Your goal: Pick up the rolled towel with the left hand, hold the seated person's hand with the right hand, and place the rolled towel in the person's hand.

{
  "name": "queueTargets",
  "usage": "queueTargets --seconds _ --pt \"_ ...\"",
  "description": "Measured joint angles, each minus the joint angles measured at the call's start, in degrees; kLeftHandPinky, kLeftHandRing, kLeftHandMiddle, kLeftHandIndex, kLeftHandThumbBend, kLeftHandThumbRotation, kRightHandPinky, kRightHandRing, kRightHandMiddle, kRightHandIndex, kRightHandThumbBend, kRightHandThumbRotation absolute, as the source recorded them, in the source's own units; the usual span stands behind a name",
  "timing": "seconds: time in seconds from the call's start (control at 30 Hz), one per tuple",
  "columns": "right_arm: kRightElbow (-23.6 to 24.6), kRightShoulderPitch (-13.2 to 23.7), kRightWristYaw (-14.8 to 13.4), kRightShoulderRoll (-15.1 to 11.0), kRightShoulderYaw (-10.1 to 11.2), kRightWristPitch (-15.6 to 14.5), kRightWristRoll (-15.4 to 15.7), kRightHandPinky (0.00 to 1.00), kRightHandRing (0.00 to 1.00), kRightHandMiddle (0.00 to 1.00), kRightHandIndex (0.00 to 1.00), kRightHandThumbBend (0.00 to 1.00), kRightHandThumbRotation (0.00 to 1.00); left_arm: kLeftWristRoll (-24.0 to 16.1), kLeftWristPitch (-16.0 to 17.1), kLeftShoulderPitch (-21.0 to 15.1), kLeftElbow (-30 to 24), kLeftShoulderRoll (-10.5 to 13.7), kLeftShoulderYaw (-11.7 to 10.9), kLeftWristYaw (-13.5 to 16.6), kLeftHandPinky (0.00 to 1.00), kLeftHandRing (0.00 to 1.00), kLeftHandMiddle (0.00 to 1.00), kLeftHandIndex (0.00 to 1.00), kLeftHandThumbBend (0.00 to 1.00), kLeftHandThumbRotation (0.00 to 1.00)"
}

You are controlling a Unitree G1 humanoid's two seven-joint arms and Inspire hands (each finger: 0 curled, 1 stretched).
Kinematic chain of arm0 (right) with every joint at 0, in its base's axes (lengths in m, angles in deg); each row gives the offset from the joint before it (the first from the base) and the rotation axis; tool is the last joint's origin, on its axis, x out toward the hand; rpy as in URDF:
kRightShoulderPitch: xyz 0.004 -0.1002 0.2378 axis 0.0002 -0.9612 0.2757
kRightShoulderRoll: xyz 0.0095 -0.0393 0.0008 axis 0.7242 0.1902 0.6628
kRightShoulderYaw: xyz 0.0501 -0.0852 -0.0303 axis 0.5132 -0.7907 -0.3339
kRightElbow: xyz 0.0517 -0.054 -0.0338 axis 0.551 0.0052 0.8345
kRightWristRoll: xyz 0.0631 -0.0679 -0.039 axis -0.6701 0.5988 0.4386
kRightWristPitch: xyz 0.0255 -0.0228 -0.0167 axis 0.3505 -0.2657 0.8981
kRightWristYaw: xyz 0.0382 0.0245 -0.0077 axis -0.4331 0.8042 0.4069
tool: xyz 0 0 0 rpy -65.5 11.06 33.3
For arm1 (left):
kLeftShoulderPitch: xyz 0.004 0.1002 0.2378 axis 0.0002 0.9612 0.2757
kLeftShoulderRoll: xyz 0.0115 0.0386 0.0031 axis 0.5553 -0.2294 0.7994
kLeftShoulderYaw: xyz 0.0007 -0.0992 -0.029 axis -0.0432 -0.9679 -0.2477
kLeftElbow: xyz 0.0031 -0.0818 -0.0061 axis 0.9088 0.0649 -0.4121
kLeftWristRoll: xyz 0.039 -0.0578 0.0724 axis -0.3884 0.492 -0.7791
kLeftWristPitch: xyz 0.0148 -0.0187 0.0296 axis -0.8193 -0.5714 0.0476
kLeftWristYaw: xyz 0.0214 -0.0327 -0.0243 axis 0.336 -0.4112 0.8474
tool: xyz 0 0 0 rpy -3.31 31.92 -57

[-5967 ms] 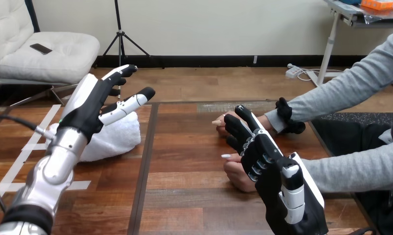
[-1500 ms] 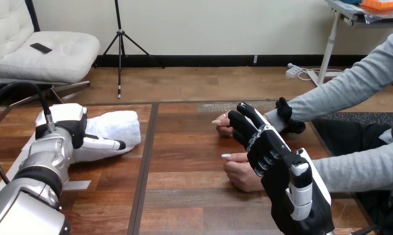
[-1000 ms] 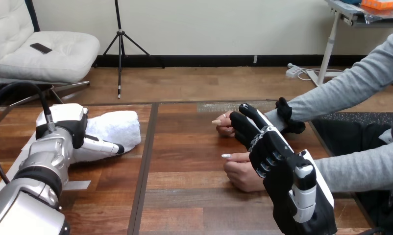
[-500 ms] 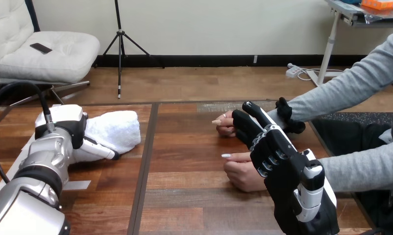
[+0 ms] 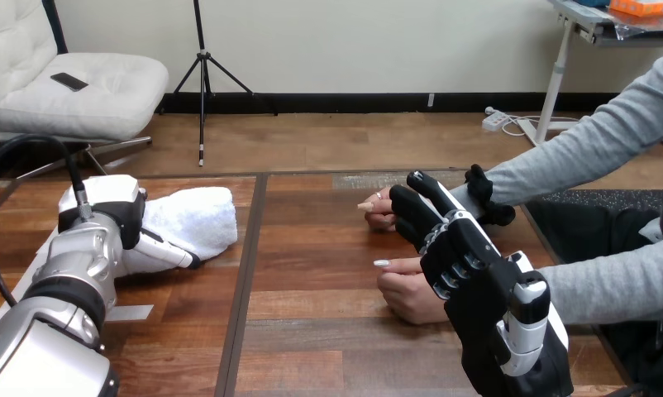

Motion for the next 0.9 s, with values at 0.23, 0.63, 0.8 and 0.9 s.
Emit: queueTargets --seconds 0.23,0.63,0.8,0.9 --pt "0.3 0.0 -0.1 0.0 0.0 -0.2 -0.3 1.00 0.96 0.91 0.93 1.00 1.00 0.7 0.2 0.0 0.0 0.0 -0.4 0.3 0.85 0.93 0.93 0.91 0.99 0.43" --pt "0.3 0.0 0.1 0.1 0.0 -0.2 -0.4 1.00 0.96 0.91 0.92 1.00 1.00 2.4 0.6 0.0 0.0 0.0 -0.7 2.4 0.70 0.86 0.88 0.85 0.89 0.20" --pt "0.3 0.0 0.4 0.0 0.0 -0.2 -0.6 1.00 0.95 0.91 0.92 1.00 1.00 2.5 0.8 0.0 0.0 0.0 -0.8 3.9 0.56 0.75 0.80 0.81 0.88 0.12" --pt "0.3 0.0 0.6 0.0 0.0 -0.2 -0.7 1.00 0.95 0.91 0.92 1.00 1.00 2.5 1.0 0.0 0.0 0.1 -0.8 4.7 0.50 0.69 0.76 0.78 0.86 0.07"
